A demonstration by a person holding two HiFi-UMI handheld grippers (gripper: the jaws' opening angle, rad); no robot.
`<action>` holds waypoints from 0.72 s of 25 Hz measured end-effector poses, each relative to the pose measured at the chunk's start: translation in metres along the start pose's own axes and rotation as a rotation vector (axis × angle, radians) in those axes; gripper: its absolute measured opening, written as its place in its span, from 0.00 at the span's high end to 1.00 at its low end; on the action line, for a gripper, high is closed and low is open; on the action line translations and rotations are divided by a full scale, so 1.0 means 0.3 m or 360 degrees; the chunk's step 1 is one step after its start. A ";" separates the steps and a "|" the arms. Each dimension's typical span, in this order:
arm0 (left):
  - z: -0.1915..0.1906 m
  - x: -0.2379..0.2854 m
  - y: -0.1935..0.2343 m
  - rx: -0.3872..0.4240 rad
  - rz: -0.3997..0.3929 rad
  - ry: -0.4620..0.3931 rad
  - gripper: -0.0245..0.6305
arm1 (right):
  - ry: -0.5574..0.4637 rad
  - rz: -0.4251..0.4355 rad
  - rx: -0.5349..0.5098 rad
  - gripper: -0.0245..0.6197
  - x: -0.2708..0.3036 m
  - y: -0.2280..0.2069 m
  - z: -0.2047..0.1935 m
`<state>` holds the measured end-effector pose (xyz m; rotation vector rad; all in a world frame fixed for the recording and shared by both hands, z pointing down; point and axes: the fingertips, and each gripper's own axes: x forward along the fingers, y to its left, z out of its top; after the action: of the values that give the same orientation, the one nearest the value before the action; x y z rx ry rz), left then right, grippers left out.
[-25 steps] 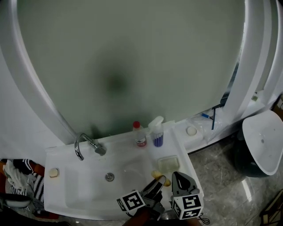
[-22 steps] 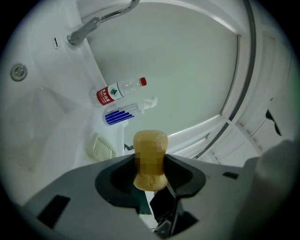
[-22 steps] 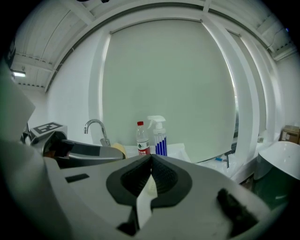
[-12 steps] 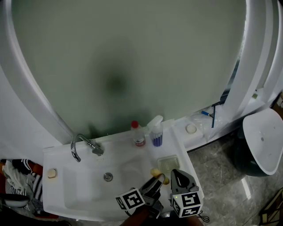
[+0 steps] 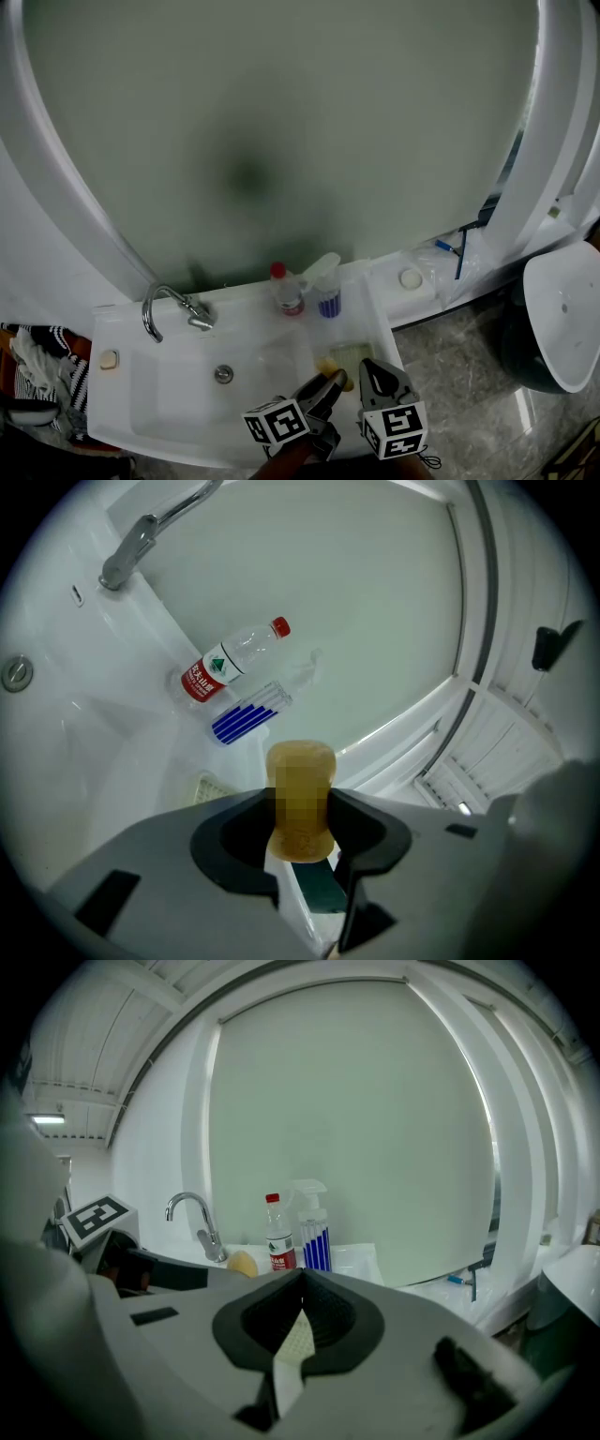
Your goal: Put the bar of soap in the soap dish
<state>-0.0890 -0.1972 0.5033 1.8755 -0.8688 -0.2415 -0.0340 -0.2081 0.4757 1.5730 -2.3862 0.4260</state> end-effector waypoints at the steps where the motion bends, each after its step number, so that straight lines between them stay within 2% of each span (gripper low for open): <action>1: -0.003 0.007 0.005 0.0032 0.0020 0.0005 0.68 | 0.0006 0.0012 -0.0002 0.95 0.004 -0.006 -0.003; 9: -0.008 0.064 0.043 0.0332 0.0171 0.0082 0.68 | 0.0027 0.0081 -0.0002 0.95 0.028 -0.052 -0.015; 18: -0.011 0.122 0.076 0.0671 0.0300 0.0251 0.68 | 0.0063 0.0128 0.0014 0.95 0.049 -0.093 -0.032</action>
<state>-0.0713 -0.2243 0.5319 2.1444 -1.0369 0.2208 -0.0136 -0.2274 0.4929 1.4623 -2.4269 0.4796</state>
